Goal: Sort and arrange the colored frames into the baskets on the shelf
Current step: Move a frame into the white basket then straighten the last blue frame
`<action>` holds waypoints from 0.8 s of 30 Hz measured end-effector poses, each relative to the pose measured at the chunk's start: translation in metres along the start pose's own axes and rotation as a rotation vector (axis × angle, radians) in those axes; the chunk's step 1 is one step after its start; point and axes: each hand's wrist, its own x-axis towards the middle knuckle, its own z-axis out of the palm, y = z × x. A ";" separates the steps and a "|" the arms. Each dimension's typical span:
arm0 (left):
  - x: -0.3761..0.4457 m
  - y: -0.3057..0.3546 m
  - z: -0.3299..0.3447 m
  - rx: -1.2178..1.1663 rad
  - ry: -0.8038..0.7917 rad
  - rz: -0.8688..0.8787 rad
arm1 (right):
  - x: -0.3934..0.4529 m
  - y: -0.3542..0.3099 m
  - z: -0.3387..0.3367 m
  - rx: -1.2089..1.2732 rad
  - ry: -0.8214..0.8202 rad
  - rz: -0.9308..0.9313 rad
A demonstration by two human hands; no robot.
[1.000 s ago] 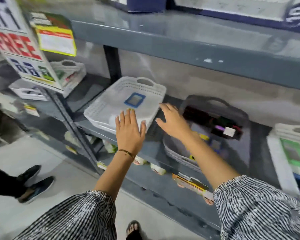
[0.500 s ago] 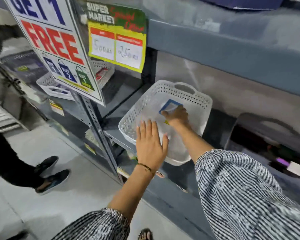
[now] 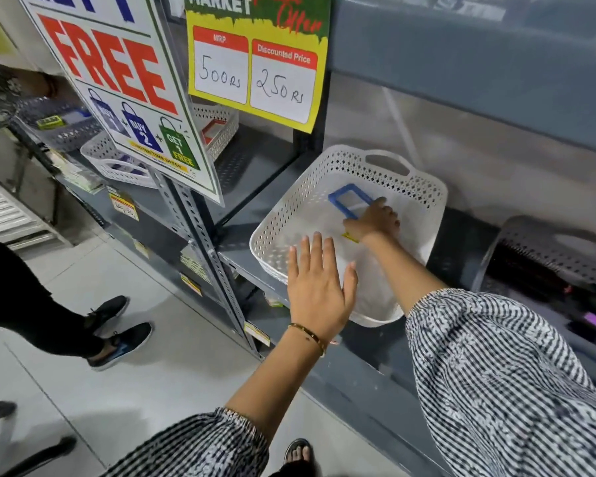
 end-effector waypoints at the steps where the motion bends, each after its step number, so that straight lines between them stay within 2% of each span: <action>1: 0.000 0.001 -0.001 0.001 0.003 0.000 | -0.001 0.003 -0.001 0.015 0.002 0.005; 10: -0.003 0.001 -0.003 0.004 -0.004 0.003 | 0.006 0.014 -0.005 -0.041 0.049 -0.138; 13: -0.003 0.001 -0.004 0.014 -0.009 0.005 | 0.017 0.016 -0.010 -0.038 -0.050 -0.214; 16: -0.002 0.002 -0.005 0.014 -0.007 -0.004 | 0.024 0.019 -0.011 0.080 -0.126 -0.214; 24: -0.002 0.002 -0.005 0.018 -0.028 0.013 | 0.008 0.021 -0.017 0.081 0.025 -0.216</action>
